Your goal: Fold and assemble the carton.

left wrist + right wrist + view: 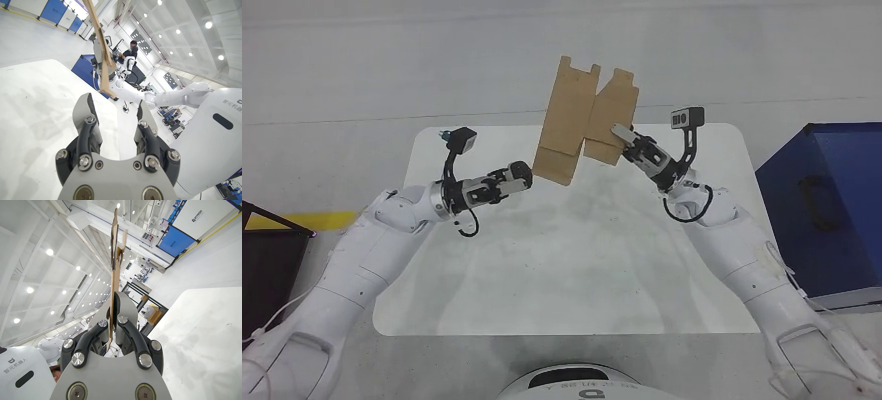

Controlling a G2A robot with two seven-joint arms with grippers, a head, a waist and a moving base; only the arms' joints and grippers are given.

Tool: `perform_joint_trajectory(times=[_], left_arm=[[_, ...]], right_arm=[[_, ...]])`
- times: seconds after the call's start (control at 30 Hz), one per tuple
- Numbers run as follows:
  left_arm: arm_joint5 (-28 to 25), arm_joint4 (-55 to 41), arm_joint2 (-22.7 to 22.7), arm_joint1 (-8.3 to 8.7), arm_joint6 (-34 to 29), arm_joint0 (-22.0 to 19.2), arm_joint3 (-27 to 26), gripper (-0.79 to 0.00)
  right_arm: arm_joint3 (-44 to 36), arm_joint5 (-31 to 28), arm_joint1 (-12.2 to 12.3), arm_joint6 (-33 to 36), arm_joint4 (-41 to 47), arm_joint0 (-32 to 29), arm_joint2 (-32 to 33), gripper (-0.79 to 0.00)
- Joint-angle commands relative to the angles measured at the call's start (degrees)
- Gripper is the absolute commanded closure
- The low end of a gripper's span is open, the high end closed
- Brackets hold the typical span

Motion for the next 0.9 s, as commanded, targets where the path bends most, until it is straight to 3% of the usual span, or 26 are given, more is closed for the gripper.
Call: perform_joint_trajectory(times=[0.0,0.37,0.47,0.77,0.87], left_arm=[[0.0,-0.2,-0.1,-0.11,0.0,0.1,0.4,-0.545],[0.0,1.7,-0.7,-0.75,0.0,0.1,-0.6,-0.502],[0.0,2.5,-0.6,-0.90,0.0,0.2,-0.9,-0.388],[0.0,1.9,-0.1,-1.53,0.0,0.0,1.1,-0.197],[0.0,1.3,0.4,-1.76,0.0,-0.5,2.1,-0.065]], right_arm=[[-0.5,0.7,0.1,0.8,0.1,-0.5,0.6,0.000],[-1.4,6.6,-1.0,2.9,-2.1,0.8,-1.6,0.000],[-0.4,7.3,-1.3,2.2,-2.7,1.4,-1.8,0.000],[1.1,7.9,-2.2,1.3,-6.2,2.5,-2.5,0.000],[1.2,7.5,-2.3,1.3,-7.2,2.6,-2.4,0.000]])
